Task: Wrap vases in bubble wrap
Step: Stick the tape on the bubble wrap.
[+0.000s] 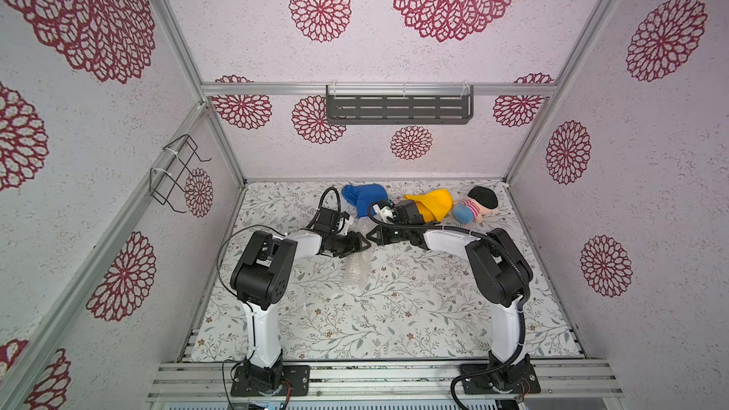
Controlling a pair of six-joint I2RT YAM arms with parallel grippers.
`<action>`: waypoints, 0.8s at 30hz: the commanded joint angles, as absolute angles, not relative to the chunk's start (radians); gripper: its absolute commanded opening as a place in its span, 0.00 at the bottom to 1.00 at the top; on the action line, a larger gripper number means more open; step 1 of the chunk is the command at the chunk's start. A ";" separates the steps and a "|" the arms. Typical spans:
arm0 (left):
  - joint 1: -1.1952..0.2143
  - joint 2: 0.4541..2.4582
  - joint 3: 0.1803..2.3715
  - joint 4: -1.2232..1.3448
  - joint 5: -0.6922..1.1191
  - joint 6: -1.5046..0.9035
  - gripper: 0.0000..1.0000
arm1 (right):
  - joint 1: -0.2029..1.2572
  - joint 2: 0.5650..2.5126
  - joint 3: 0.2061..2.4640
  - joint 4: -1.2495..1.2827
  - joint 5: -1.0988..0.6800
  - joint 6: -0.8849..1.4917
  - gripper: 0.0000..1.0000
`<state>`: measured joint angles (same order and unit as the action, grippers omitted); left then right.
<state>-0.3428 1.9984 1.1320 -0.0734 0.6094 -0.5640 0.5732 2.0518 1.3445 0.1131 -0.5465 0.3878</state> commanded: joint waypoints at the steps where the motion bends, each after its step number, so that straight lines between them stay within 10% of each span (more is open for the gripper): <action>1: -0.354 2.003 1.138 -0.091 0.612 -0.540 0.00 | 0.580 2.039 1.368 0.113 -0.565 0.387 0.04; 24: -0.354 2.005 1.138 -0.087 0.617 -0.542 0.00 | 0.521 2.001 1.282 0.137 -0.611 0.349 0.07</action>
<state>-0.3428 1.9984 1.1320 -0.0731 0.6109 -0.5636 0.5144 1.9816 1.2373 0.1066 -0.5659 0.3511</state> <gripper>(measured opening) 0.636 0.073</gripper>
